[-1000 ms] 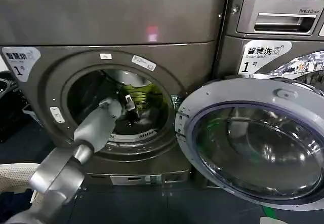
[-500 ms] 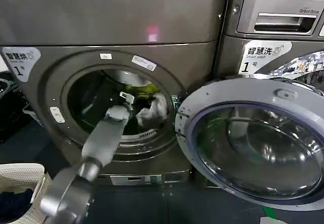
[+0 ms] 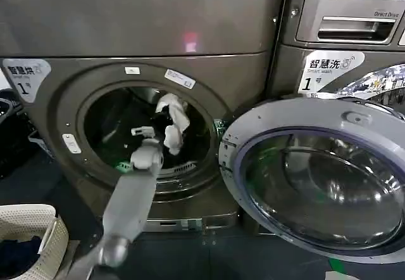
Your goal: Grasp the clothes from the dryer.
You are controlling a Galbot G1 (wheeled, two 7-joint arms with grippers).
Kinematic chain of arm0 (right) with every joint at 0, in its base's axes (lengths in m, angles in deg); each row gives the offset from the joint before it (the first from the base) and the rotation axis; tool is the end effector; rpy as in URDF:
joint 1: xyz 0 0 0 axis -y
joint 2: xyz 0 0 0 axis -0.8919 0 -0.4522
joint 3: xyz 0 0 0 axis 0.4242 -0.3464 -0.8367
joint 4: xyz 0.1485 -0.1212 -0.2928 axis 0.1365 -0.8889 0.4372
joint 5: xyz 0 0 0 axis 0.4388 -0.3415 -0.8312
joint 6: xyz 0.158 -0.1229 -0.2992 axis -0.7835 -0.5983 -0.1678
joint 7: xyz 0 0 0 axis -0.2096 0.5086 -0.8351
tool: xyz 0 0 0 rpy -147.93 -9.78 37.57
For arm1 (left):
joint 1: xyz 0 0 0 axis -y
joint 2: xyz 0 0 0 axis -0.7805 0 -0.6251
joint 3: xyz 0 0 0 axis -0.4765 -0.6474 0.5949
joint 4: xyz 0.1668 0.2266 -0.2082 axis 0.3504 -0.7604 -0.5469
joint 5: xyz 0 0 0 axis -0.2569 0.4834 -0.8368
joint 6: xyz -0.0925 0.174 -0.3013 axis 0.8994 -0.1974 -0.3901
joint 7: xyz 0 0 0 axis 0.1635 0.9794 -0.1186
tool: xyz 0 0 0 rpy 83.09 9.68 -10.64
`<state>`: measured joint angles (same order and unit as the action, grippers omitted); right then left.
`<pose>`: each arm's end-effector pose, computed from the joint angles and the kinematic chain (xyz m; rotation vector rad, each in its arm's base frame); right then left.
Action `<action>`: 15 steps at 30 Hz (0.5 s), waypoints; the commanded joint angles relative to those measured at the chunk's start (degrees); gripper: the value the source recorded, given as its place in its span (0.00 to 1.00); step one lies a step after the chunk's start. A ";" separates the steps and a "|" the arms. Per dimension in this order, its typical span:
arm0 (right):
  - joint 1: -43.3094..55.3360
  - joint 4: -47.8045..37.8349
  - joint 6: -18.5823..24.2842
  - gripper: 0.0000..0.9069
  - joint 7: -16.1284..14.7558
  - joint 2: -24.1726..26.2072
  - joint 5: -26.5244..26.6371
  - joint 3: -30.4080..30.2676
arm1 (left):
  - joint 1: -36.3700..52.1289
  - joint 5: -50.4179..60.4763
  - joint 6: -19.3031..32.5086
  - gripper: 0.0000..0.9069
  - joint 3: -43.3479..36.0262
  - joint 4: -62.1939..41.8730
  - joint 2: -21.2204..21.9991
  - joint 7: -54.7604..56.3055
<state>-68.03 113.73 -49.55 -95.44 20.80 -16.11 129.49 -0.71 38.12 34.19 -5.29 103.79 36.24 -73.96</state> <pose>-0.0546 -0.3617 0.1145 1.0717 2.3512 -0.5302 0.5721 -0.0094 -0.2469 0.0755 3.0252 -0.0191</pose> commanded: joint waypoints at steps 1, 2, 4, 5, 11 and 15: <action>-0.18 0.05 0.74 1.00 0.25 0.02 0.04 0.46 | -12.96 6.90 5.57 0.00 2.82 14.15 0.59 11.75; -0.23 0.03 0.72 1.00 0.37 0.01 0.06 0.51 | -13.53 7.22 5.70 0.00 2.91 14.65 0.59 11.67; -0.39 -0.18 0.52 1.00 0.47 0.00 0.04 1.01 | -14.42 7.55 5.90 0.00 3.24 15.25 0.61 11.29; -0.47 -0.29 0.47 1.00 0.65 0.04 0.11 1.35 | -14.56 7.98 6.16 0.00 3.38 15.35 0.69 11.17; -1.15 -0.69 1.87 1.00 1.47 0.14 0.93 2.17 | -13.94 8.09 6.01 0.00 2.86 15.19 0.47 10.21; -1.27 -0.76 1.96 1.00 1.43 0.16 1.07 2.36 | -13.78 7.93 5.91 0.00 2.48 15.12 0.35 9.64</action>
<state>-69.11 113.07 -48.05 -94.27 20.90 -15.28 131.45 -12.05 44.61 39.11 -2.99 116.28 36.70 -65.54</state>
